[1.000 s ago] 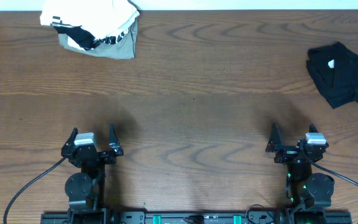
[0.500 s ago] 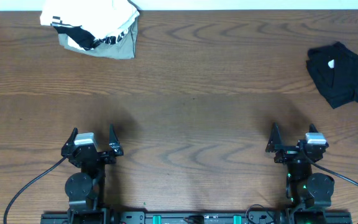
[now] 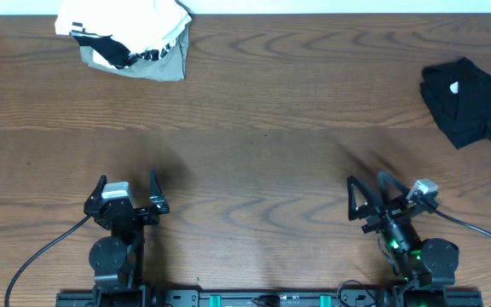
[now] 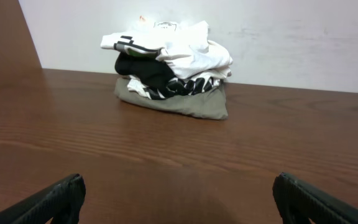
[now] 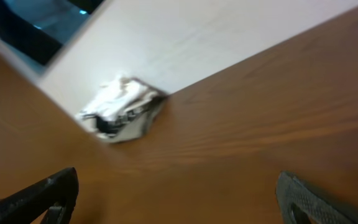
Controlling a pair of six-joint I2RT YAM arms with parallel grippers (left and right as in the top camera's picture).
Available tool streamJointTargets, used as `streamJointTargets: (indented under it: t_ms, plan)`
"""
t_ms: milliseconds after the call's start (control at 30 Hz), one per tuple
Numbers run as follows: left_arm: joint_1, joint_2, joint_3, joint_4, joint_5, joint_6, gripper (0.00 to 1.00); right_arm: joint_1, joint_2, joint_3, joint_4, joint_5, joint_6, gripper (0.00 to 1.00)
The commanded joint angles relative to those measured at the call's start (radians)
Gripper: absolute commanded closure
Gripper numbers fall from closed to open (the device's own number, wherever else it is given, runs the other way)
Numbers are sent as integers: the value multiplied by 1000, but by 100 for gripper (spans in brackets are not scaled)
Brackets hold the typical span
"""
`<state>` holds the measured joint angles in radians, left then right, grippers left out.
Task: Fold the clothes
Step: 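Reach the right gripper to the black garment at the right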
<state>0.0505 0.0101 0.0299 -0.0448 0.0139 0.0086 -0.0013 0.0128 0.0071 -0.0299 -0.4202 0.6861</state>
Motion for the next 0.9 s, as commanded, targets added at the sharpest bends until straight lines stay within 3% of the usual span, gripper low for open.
streamJointTargets:
  t_ms: [0,100,200,433,700,867]
  plan:
    - [5,-6,-26,-26,-26,17,2,2,0,-2,49,-128,118,1]
    - [5,-6,-26,-26,-26,18,2,2,0,6,178,-201,36,1]
    - [5,-6,-26,-26,-26,17,2,2,0,63,196,-167,-17,1]
    - [5,-6,-26,-26,-26,17,2,2,125,375,-153,38,-272,1]
    - [4,-6,-26,-26,-26,18,2,-5,645,874,-597,544,-386,1]
    - [5,-6,-26,-26,-26,17,2,-98,1070,1210,-841,591,-419,1]
